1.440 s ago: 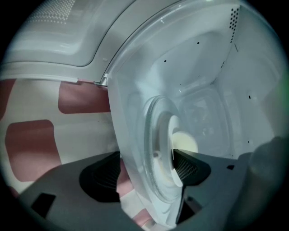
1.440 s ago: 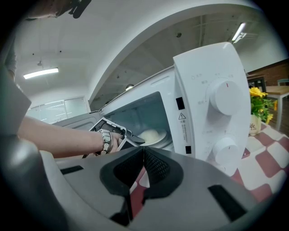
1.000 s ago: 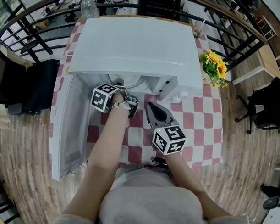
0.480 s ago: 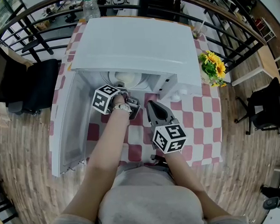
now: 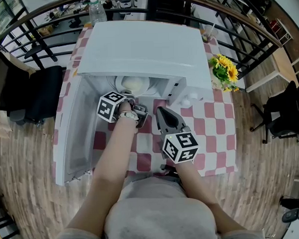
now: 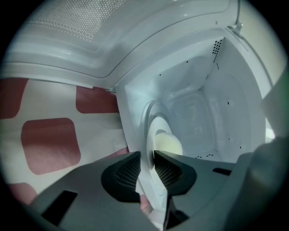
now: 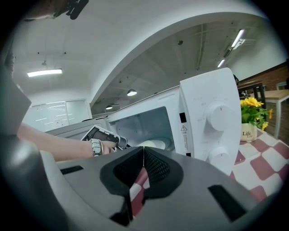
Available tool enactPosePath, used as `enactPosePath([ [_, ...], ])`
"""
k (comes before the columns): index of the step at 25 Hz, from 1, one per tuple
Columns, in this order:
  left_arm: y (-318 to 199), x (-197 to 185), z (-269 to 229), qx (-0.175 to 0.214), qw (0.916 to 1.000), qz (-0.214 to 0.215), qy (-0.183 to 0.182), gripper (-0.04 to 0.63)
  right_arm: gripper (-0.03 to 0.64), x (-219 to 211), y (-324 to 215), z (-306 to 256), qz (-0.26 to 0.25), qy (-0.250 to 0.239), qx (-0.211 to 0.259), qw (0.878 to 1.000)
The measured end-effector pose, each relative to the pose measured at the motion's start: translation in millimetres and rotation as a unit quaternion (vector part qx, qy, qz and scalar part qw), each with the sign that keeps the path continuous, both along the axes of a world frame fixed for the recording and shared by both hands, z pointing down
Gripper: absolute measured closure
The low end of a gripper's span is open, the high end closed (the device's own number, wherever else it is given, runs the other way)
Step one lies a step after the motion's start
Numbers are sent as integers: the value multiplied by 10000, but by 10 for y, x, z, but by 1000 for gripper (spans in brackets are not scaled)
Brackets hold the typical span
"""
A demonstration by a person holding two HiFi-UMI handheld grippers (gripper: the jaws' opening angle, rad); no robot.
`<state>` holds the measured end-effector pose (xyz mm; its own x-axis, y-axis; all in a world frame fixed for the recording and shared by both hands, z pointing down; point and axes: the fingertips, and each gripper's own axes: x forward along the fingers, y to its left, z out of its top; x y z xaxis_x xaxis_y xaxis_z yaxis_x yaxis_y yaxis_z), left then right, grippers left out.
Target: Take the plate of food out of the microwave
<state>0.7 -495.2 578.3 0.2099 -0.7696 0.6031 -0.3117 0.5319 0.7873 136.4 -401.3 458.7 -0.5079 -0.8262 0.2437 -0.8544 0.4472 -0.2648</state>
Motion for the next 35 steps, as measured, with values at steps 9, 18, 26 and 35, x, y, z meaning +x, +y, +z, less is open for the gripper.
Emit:
enactPosePath([
  [9, 22, 15, -128, 240, 9992, -95, 299, 563, 592, 48, 29, -62, 68, -3, 63, 10000],
  [18, 94, 24, -284, 762, 9958, -33, 513, 584, 592, 7, 119, -214, 27, 19, 250, 9997],
  [26, 264, 0, -393, 1090, 9921, 45, 612, 583, 592, -23, 226, -349, -38, 25, 434, 9990],
  [35, 425, 10, -621, 1546, 9851, 108, 743, 583, 592, -45, 301, -461, -132, 25, 601, 9981],
])
